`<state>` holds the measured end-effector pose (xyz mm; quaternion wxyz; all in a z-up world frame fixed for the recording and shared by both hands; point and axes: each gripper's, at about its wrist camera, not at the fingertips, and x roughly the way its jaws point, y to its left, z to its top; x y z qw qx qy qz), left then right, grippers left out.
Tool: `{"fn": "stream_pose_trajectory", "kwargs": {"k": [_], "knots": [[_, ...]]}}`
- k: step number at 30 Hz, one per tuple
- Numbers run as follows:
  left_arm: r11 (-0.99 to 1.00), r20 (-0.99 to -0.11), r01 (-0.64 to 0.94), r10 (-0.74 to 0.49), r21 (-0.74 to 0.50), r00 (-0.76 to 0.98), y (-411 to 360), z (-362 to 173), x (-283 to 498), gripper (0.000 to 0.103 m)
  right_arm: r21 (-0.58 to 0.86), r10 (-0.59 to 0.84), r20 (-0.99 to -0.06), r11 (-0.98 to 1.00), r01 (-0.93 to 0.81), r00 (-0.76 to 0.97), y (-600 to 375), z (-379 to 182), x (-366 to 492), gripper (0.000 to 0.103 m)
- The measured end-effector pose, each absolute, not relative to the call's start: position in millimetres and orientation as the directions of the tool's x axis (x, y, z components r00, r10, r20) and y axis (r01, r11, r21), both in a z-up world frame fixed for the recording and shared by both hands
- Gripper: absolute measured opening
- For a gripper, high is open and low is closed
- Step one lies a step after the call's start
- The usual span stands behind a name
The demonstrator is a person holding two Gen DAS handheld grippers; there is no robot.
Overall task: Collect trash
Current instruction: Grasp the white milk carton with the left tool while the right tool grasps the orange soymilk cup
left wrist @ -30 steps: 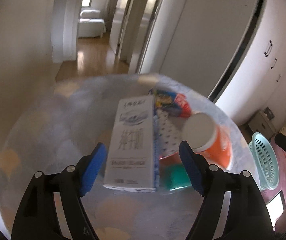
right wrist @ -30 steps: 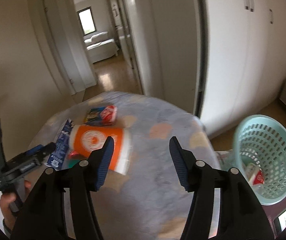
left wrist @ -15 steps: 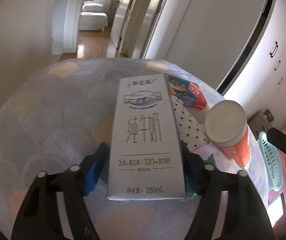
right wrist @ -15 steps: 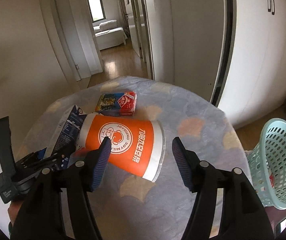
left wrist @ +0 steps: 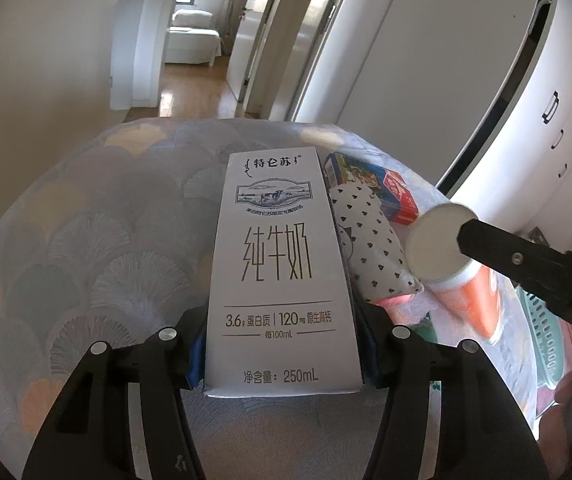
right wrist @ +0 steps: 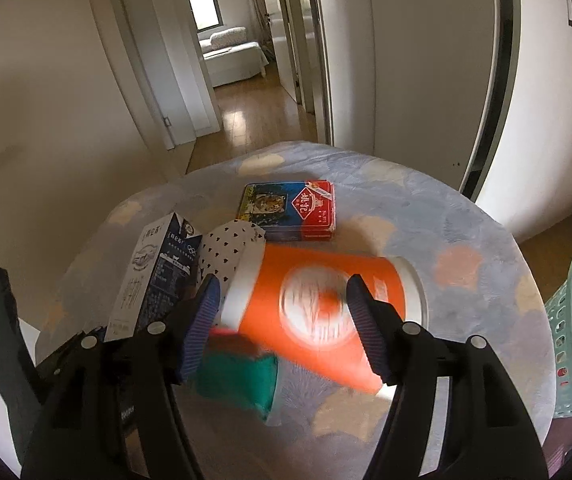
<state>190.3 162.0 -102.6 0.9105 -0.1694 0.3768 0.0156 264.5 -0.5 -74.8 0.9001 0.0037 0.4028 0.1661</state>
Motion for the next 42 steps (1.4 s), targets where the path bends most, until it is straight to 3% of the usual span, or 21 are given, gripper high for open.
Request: {"fn": "stream_pose_trajectory", "kwargs": {"k": [10, 12, 14, 17, 29, 31, 33, 35, 37, 38, 39, 42], "knots": [[0.943, -0.692, -0.155, -0.099, -0.295, 0.715, 160.1, -101.9, 192.1, 0.055, 0.08, 0.236, -0.735, 0.961, -0.265, 0.636, 3.1, -70.3, 263.1, 0.061], [0.942, -0.691, -0.154, -0.102, -0.298, 0.715, 159.8, -102.1, 192.6, 0.055, 0.087, 0.238, -0.741, 0.961, -0.262, 0.628, 0.6, -71.5, 260.9, 0.049], [0.943, -0.691, -0.153, -0.101, -0.296, 0.715, 159.7, -102.3, 192.5, 0.055, 0.111, 0.254, -0.745, 0.959, -0.261, 0.617, -7.6, -71.3, 253.5, 0.045], [0.948, -0.694, -0.152, -0.091, -0.28, 0.714, 156.3, -102.4, 192.9, 0.055, 0.1, 0.24, -0.734, 0.964, -0.248, 0.635, -21.1, -68.4, 237.9, 0.032], [0.95, -0.694, -0.149, -0.088, -0.274, 0.715, 154.3, -103.2, 195.0, 0.055, 0.199, 0.213, -0.763, 0.976, -0.093, 0.61, -126.1, -86.3, 211.2, 0.031], [0.949, -0.693, -0.149, -0.09, -0.277, 0.715, 154.4, -103.3, 195.6, 0.055, 0.228, 0.231, -0.761, 0.97, -0.083, 0.606, -136.0, -88.2, 208.8, 0.036], [0.949, -0.693, -0.148, -0.09, -0.277, 0.715, 154.3, -103.2, 195.8, 0.055, 0.264, 0.248, -0.753, 0.962, -0.066, 0.609, -145.7, -89.3, 208.4, 0.051], [0.95, -0.693, -0.148, -0.09, -0.276, 0.715, 154.5, -103.2, 195.8, 0.055, 0.274, 0.253, -0.737, 0.959, -0.065, 0.627, -147.0, -85.2, 211.2, 0.052], [0.949, -0.693, -0.147, -0.092, -0.278, 0.715, 154.4, -103.2, 196.2, 0.055, 0.275, 0.257, -0.725, 0.959, -0.073, 0.639, -144.5, -82.4, 216.7, 0.063], [0.949, -0.693, -0.148, -0.092, -0.279, 0.715, 154.5, -103.2, 195.5, 0.055, 0.275, 0.252, -0.727, 0.959, -0.066, 0.638, -141.6, -82.8, 223.0, 0.076], [0.949, -0.692, -0.148, -0.092, -0.28, 0.716, 154.4, -103.2, 195.2, 0.055, 0.287, 0.251, -0.734, 0.957, -0.047, 0.63, -139.5, -85.2, 231.4, 0.081], [0.946, -0.69, -0.147, -0.098, -0.287, 0.717, 154.3, -102.8, 196.5, 0.055, 0.36, 0.301, -0.737, 0.933, -0.025, 0.605, -135.7, -95.0, 249.6, 0.082]]}}
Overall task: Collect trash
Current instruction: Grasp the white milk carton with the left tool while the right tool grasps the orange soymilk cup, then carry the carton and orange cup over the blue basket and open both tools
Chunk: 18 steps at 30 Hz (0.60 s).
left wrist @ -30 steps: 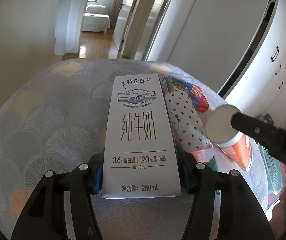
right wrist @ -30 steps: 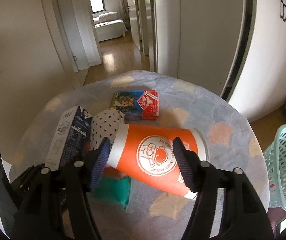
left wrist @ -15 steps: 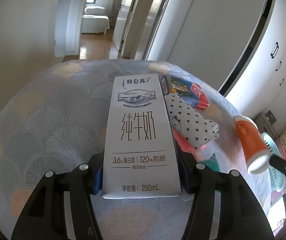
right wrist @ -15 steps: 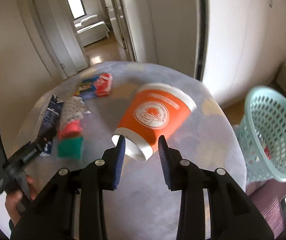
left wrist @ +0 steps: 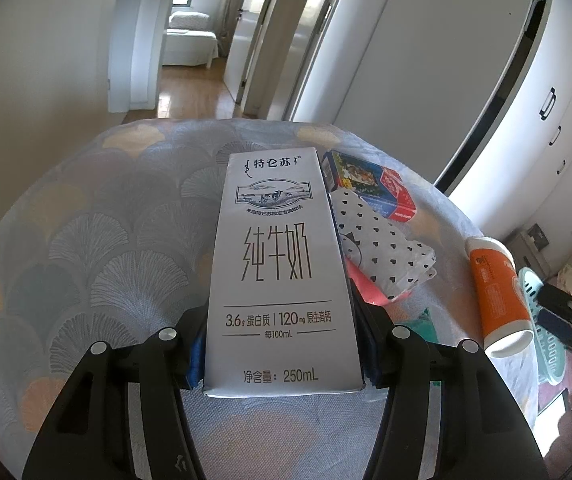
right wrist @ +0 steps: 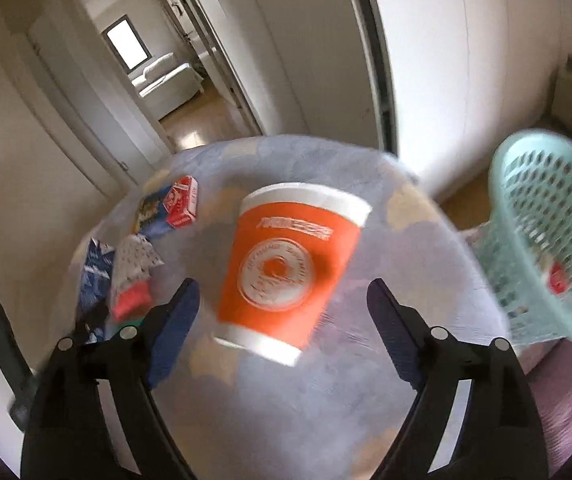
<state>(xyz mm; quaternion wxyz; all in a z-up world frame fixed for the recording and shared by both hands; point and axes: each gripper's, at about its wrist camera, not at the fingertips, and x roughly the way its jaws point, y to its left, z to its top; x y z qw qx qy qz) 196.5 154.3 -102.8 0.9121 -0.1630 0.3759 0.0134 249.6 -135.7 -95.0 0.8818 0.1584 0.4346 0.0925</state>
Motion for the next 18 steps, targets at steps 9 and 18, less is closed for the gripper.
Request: {"fn": "stream_pose_trajectory", "kwargs": {"k": [9, 18], "knots": [[0.947, -0.691, -0.145, -0.099, -0.287, 0.716, 154.6, -103.1, 196.7, 0.055, 0.345, 0.279, -0.788, 0.938, 0.018, 0.549, -119.7, -124.0, 272.5, 0.081], [0.946, -0.69, -0.145, -0.101, -0.289, 0.717, 155.3, -102.7, 195.5, 0.055, 0.242, 0.224, -0.79, 0.969, -0.046, 0.571, -107.0, -122.6, 266.1, 0.066]]}}
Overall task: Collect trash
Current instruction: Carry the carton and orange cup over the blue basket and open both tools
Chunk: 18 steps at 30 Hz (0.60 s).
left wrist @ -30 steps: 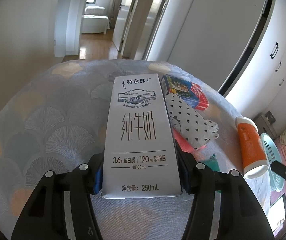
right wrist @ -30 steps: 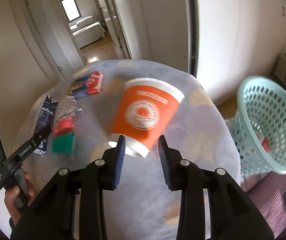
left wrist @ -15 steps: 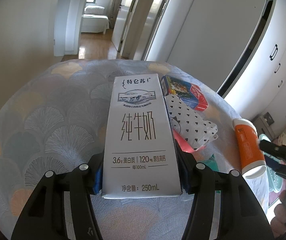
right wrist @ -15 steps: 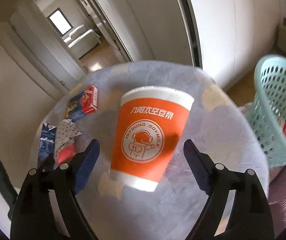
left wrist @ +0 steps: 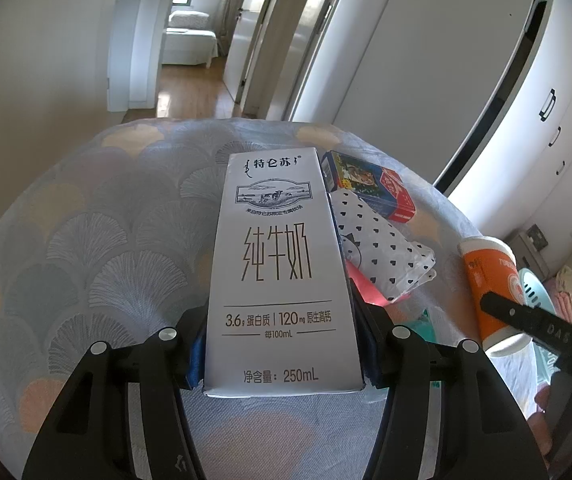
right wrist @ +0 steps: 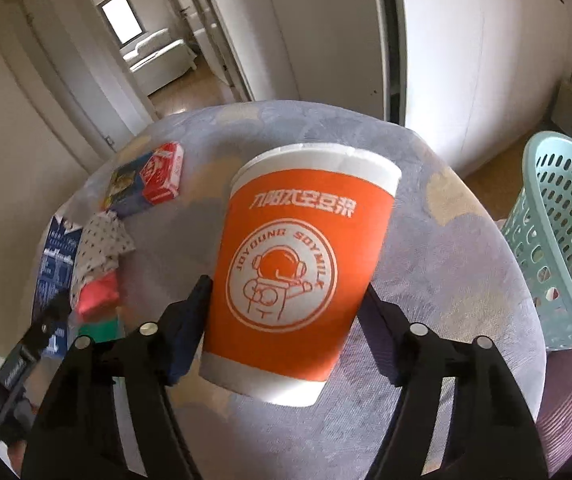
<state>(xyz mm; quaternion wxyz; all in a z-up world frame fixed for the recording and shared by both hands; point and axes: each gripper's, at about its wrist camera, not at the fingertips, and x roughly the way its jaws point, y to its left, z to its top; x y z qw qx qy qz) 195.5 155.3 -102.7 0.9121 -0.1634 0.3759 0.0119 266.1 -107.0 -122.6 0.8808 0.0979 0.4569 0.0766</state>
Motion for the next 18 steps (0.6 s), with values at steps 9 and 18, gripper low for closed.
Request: {"fn": "stream_pose_trajectory", "kwargs": {"k": [9, 18], "knots": [[0.94, -0.655, -0.109, -0.14, -0.324, 0.742, 147.8, -93.9, 188.3, 0.055, 0.23, 0.234, -0.761, 0.969, -0.085, 0.605, -119.4, -103.2, 237.7, 0.066], [0.942, -0.569, 0.006, -0.209, -0.337, 0.795, 100.2, -47.3, 161.7, 0.055, 0.237, 0.23, -0.7, 0.968, -0.084, 0.676, -149.7, -65.3, 205.1, 0.066]]}}
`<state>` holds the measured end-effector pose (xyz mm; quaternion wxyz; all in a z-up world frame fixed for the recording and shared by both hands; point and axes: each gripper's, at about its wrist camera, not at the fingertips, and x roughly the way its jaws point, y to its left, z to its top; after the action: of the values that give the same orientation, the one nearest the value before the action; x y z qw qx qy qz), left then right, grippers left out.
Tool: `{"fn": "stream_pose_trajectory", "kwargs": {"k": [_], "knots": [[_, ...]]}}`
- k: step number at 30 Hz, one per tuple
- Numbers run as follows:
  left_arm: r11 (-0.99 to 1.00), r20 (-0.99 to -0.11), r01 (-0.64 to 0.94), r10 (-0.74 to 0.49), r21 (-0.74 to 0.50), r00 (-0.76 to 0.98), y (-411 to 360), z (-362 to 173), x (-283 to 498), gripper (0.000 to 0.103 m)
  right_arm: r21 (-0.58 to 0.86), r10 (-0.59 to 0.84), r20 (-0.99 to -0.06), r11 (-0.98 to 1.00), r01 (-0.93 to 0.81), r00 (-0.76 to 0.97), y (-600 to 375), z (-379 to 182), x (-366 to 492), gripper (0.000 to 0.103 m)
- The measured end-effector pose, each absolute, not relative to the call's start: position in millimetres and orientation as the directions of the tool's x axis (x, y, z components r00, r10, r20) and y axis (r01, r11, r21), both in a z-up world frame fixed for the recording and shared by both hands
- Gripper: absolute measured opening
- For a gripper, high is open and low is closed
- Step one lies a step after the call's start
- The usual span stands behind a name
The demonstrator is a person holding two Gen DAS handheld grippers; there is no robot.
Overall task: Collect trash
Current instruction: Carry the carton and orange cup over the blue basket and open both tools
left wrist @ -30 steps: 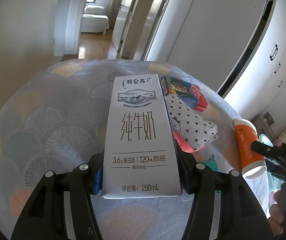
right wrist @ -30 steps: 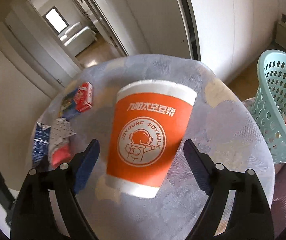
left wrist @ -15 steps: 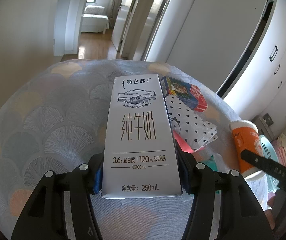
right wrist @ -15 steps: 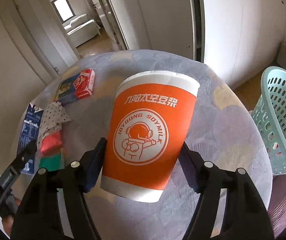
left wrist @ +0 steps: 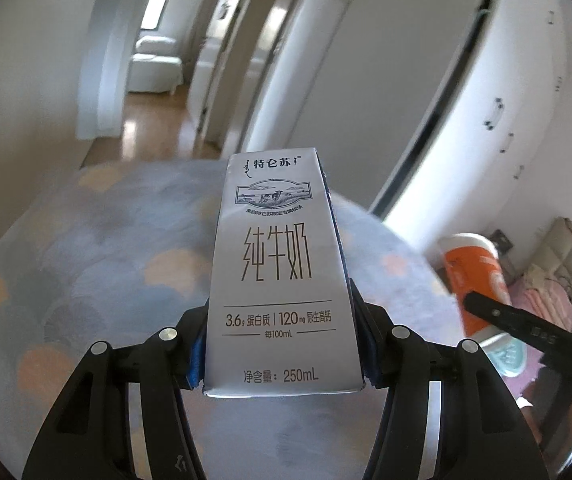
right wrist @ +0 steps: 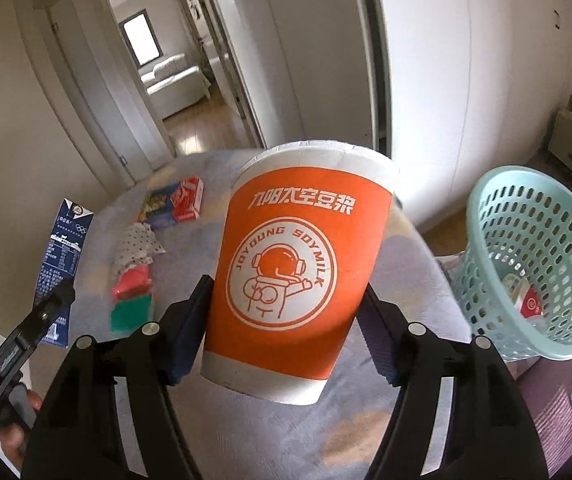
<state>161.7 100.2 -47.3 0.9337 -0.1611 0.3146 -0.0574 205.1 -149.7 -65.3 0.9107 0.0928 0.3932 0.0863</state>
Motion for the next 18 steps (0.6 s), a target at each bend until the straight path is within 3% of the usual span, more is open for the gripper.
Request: {"fn": "stream_pose_trajectory", "kwargs": {"k": [11, 18], "knots": [[0.928, -0.509, 0.217, -0.351, -0.304, 0.786, -6.2, -3.5, 159.0, 0.055, 0.244, 0.141, -0.63, 0.97, 0.022, 0.763, -225.9, -31.4, 171.9, 0.066], [0.894, -0.517, 0.363, -0.448, -0.262, 0.729, -89.7, 0.1, 166.6, 0.055, 0.287, 0.052, -0.643, 0.942, 0.177, 0.764, -307.1, -33.2, 161.0, 0.066]]}}
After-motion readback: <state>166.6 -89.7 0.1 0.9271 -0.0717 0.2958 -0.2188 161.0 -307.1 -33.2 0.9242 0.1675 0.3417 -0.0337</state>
